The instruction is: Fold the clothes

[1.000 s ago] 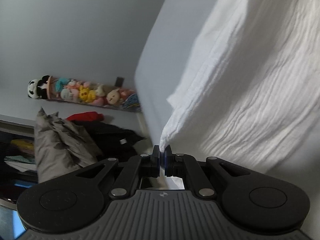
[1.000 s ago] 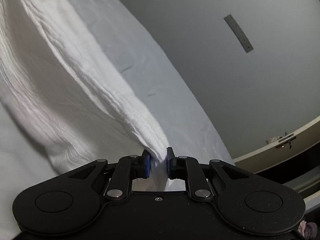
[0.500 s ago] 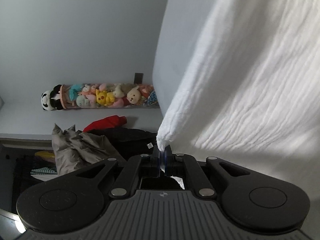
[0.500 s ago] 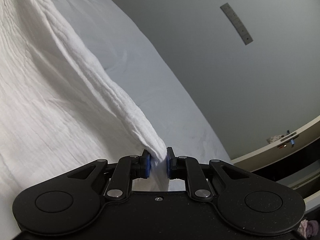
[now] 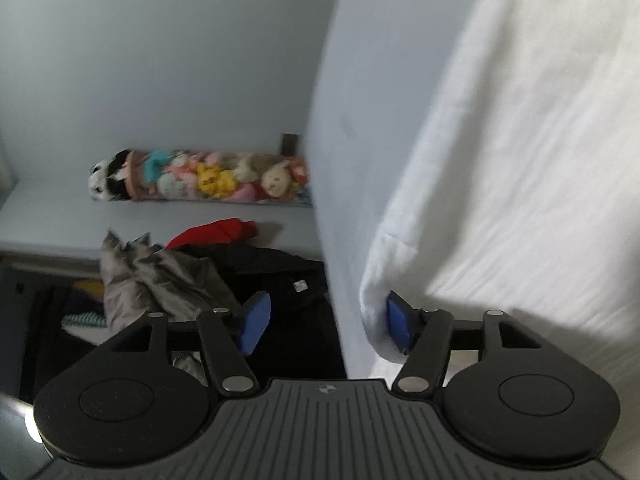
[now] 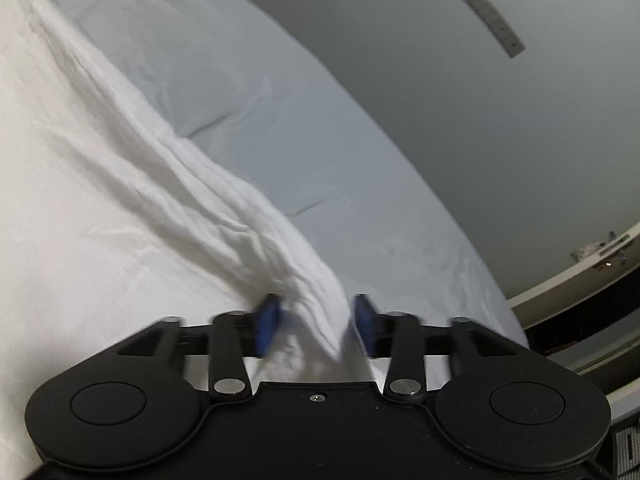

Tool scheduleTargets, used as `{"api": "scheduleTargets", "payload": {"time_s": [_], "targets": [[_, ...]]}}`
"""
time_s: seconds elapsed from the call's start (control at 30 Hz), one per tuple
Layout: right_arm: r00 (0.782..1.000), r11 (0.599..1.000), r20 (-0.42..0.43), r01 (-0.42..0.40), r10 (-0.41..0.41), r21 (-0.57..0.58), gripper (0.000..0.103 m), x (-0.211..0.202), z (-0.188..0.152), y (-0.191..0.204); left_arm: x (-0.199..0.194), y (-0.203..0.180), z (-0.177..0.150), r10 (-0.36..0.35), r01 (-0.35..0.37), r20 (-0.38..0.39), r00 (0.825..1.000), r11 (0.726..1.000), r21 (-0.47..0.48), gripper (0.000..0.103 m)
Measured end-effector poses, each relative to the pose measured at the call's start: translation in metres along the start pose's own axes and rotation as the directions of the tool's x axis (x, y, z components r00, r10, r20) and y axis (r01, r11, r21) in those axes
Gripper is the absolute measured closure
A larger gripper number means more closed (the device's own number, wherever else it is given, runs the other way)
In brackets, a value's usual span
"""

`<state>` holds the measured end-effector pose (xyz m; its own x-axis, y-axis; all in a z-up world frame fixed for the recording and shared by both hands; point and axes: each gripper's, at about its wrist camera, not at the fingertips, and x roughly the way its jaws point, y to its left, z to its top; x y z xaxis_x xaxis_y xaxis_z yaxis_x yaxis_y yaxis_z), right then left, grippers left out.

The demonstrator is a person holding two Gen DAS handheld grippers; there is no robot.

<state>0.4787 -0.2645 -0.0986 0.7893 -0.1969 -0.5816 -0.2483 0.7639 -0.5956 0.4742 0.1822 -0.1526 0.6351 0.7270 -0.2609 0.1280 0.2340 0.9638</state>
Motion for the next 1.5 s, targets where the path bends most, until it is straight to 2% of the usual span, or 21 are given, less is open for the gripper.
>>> {"api": "scheduleTargets", "payload": {"time_s": [0.07, 0.13, 0.23, 0.37, 0.6, 0.77, 0.93, 1.07, 1.13, 1.2, 1.27, 1.37, 1.4, 1.43, 1.5], "targets": [[1.000, 0.998, 0.010, -0.006, 0.006, 0.066, 0.048, -0.009, 0.000, -0.016, -0.007, 0.013, -0.008, -0.004, 0.004, 0.015, 1.000, 1.000, -0.020, 0.029], [1.000, 0.994, 0.001, -0.024, 0.024, 0.110, 0.047, -0.019, -0.001, -0.031, -0.017, 0.019, -0.015, -0.005, 0.004, 0.041, 0.999, 1.000, 0.010, 0.028], [0.999, 0.995, -0.006, -0.036, 0.037, 0.096, 0.047, -0.035, -0.005, -0.041, -0.029, 0.027, -0.024, 0.013, -0.016, 0.053, 0.999, 0.998, 0.056, 0.027], [0.999, 0.996, -0.016, -0.049, 0.051, 0.070, 0.046, -0.060, -0.009, -0.048, -0.046, 0.046, -0.029, 0.008, -0.009, 0.043, 0.999, 0.999, 0.032, 0.025], [0.995, 0.995, -0.030, -0.093, 0.094, 0.044, 0.046, -0.090, -0.020, -0.049, -0.065, 0.044, -0.017, 0.033, -0.036, 0.040, 0.999, 0.997, 0.073, 0.025], [0.994, 0.993, -0.023, -0.109, 0.110, 0.051, 0.046, -0.091, -0.039, -0.056, -0.040, 0.036, -0.003, 0.052, -0.053, 0.015, 0.999, 0.993, 0.106, 0.025], [0.994, 0.991, -0.026, -0.102, 0.105, 0.088, 0.046, -0.046, -0.038, -0.064, -0.003, 0.024, 0.013, 0.059, -0.056, -0.029, 0.998, 0.995, 0.087, 0.025], [0.994, 0.988, -0.040, -0.092, 0.098, 0.123, 0.046, -0.014, -0.040, -0.069, 0.032, -0.001, 0.018, 0.082, -0.072, -0.078, 0.994, 0.989, 0.128, 0.025], [0.995, 0.990, -0.043, -0.080, 0.086, 0.113, 0.044, -0.005, -0.042, -0.069, 0.046, -0.009, 0.016, 0.104, -0.089, -0.099, 0.990, 0.985, 0.145, 0.025], [0.998, 0.993, -0.025, -0.057, 0.060, 0.106, 0.035, -0.003, -0.043, -0.072, 0.061, -0.013, 0.012, 0.123, -0.107, -0.140, 0.982, 0.987, 0.122, 0.025], [0.999, 0.988, 0.012, -0.035, 0.033, 0.150, 0.029, -0.005, -0.044, -0.084, 0.069, -0.013, 0.005, 0.102, -0.088, -0.181, 0.978, 0.992, 0.085, 0.025], [0.996, 0.944, 0.019, -0.084, 0.082, 0.318, 0.028, -0.006, -0.045, -0.118, 0.070, -0.014, -0.008, 0.113, -0.102, -0.188, 0.976, 0.993, 0.067, 0.025], [0.997, 0.933, 0.013, -0.077, 0.078, 0.352, 0.028, -0.006, -0.040, -0.127, 0.068, -0.013, -0.012, 0.116, -0.106, -0.188, 0.975, 0.992, 0.063, 0.025], [0.999, 0.932, -0.008, -0.033, 0.039, 0.362, 0.028, -0.010, -0.037, -0.133, 0.067, -0.012, -0.016, 0.109, -0.098, -0.192, 0.975, 0.993, 0.064, 0.025], [0.998, 0.943, -0.037, 0.051, -0.041, 0.328, 0.028, -0.018, -0.032, -0.134, 0.061, -0.010, -0.024, 0.090, -0.076, -0.198, 0.976, 0.994, 0.077, 0.025]]}}
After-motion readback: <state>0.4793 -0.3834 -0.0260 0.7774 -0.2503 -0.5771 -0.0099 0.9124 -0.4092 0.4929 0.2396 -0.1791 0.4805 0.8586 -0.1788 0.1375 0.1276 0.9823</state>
